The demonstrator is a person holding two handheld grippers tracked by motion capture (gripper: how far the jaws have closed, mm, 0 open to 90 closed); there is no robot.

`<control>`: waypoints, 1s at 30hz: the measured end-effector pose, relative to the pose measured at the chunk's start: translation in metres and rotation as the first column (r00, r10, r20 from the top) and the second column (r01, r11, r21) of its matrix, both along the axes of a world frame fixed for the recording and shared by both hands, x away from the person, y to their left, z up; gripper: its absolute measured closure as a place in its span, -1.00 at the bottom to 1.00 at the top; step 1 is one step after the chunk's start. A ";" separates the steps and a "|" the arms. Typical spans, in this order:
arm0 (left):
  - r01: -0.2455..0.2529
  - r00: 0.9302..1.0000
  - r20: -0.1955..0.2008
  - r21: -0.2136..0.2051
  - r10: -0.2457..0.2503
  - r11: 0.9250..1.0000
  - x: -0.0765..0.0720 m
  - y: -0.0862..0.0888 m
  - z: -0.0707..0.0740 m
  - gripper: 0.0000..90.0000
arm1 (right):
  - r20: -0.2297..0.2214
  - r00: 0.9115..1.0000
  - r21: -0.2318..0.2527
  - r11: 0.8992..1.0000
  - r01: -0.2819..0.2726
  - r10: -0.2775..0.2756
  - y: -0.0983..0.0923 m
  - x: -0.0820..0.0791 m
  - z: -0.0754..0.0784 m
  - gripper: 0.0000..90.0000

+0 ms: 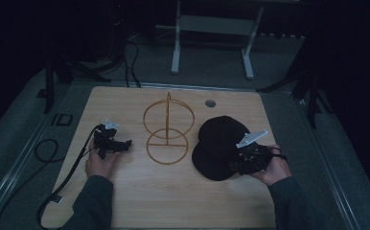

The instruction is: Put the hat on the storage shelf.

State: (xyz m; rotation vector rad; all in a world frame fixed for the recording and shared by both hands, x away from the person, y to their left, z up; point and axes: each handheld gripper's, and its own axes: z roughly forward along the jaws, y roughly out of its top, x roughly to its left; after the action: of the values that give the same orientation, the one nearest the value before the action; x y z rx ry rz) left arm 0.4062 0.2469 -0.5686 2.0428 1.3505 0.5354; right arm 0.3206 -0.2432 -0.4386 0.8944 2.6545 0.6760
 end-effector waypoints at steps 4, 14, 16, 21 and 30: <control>0.000 1.000 0.000 0.000 0.000 1.000 0.000 0.000 0.000 -0.95 | -0.004 1.000 -0.012 1.000 -0.008 0.008 0.007 0.004 0.001 -0.15; 0.000 1.000 0.000 0.000 0.000 1.000 0.000 0.000 0.000 -0.95 | -0.010 1.000 -0.020 1.000 -0.021 0.020 0.021 0.014 0.007 -0.15; 0.000 1.000 0.000 0.000 0.000 1.000 0.000 0.000 0.000 -0.95 | -0.013 1.000 -0.020 0.999 -0.025 0.024 0.023 0.017 0.007 -0.15; 0.000 1.000 0.000 0.000 0.000 1.000 0.000 0.000 0.000 -0.95 | -0.027 0.999 -0.025 0.999 -0.028 0.028 0.030 0.025 0.006 -0.16; 0.000 1.000 0.000 0.000 0.000 1.000 0.000 0.000 0.000 -0.95 | -0.046 0.998 -0.054 0.998 -0.041 0.038 0.045 0.033 0.000 -0.18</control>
State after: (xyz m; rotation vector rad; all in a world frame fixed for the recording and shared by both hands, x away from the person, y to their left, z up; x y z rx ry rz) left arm 0.4062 0.2470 -0.5686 2.0427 1.3503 0.5354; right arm 0.3537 -0.1977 -0.4383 0.8542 2.7233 0.5954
